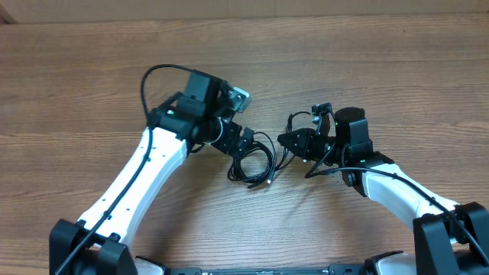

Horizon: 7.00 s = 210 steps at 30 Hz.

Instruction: Untangle cables

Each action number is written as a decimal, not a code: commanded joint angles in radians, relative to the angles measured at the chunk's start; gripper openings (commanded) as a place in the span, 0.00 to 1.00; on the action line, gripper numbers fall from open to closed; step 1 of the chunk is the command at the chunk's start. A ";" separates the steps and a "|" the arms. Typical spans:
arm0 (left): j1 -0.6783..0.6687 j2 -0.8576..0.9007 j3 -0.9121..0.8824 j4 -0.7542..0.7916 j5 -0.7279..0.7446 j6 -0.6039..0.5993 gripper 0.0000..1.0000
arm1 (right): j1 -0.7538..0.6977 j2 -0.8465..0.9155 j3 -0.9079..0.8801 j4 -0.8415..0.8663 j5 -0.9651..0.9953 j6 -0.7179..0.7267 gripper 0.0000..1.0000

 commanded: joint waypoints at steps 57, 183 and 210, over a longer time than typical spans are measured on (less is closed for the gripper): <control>0.070 0.430 -0.020 0.242 -0.713 -0.511 0.05 | -0.011 -0.027 0.024 0.002 0.060 -0.009 0.04; -0.118 -0.047 -0.068 0.122 -0.425 -1.137 0.16 | -0.087 -0.192 0.137 -1.134 -0.259 -0.285 1.00; -0.157 -0.004 -0.120 -0.053 -0.232 -1.180 0.41 | -0.059 -0.187 0.130 -0.750 0.268 0.087 1.00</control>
